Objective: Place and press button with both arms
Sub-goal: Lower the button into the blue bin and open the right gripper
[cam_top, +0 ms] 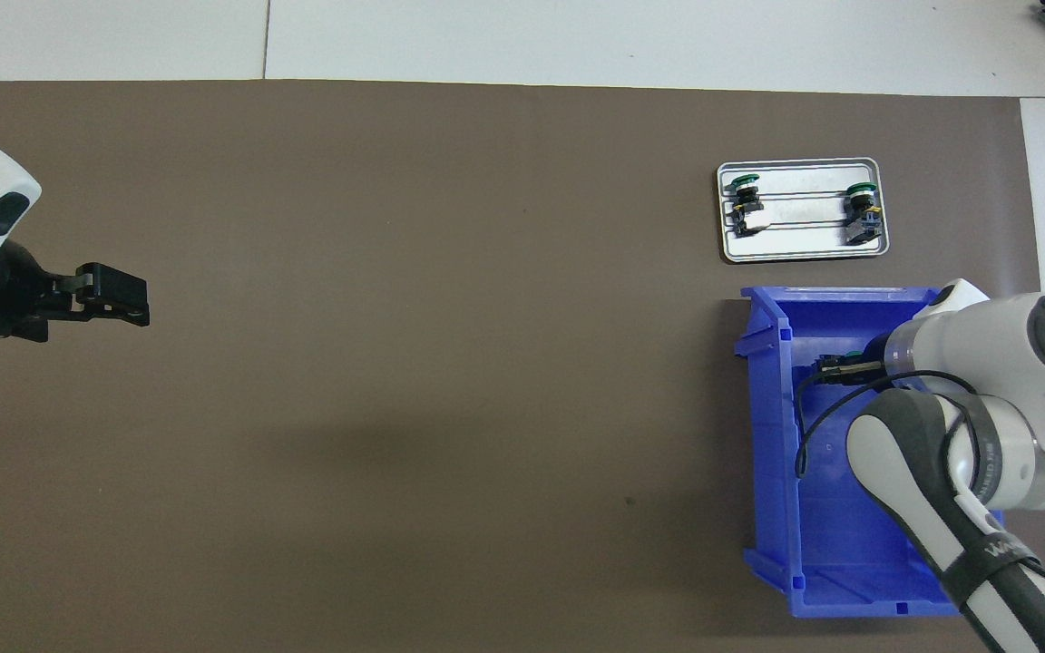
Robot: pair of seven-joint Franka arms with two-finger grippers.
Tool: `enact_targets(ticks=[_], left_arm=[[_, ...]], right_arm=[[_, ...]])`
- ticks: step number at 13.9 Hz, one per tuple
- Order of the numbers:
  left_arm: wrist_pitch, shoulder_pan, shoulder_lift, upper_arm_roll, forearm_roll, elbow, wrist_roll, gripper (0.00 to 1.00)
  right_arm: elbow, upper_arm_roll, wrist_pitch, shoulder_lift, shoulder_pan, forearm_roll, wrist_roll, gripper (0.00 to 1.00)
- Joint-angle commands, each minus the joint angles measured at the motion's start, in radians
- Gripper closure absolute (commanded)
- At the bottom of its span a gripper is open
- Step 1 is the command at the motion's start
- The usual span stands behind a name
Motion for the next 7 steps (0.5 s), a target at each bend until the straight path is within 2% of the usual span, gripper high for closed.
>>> enact_targets(ticks=[1,2,3,4,7], left_arm=[[-0.007,0.002,-0.022,0.003,-0.007,-0.018,0.007,0.0],[-0.007,0.002,-0.022,0.003,-0.007,-0.018,0.007,0.0],[-0.007,0.002,-0.022,0.003,-0.007,-0.018,0.007,0.0],[-0.007,0.002,-0.022,0.003,-0.007,-0.018,0.007,0.0],[-0.007,0.002,-0.024,0.003,-0.007,-0.018,0.007,0.0]], right_arm=[[-0.004,0.002,0.029,0.009,-0.013,0.014,0.002,0.52],[-0.004,0.002,0.031,0.013,-0.016,0.014,0.0,0.42],[-0.002,0.002,0.029,0.013,-0.016,0.014,0.005,0.24],[0.004,0.002,0.028,0.013,-0.014,0.014,0.012,0.0],[0.068,0.003,0.0,0.003,-0.011,0.014,0.052,0.0]])
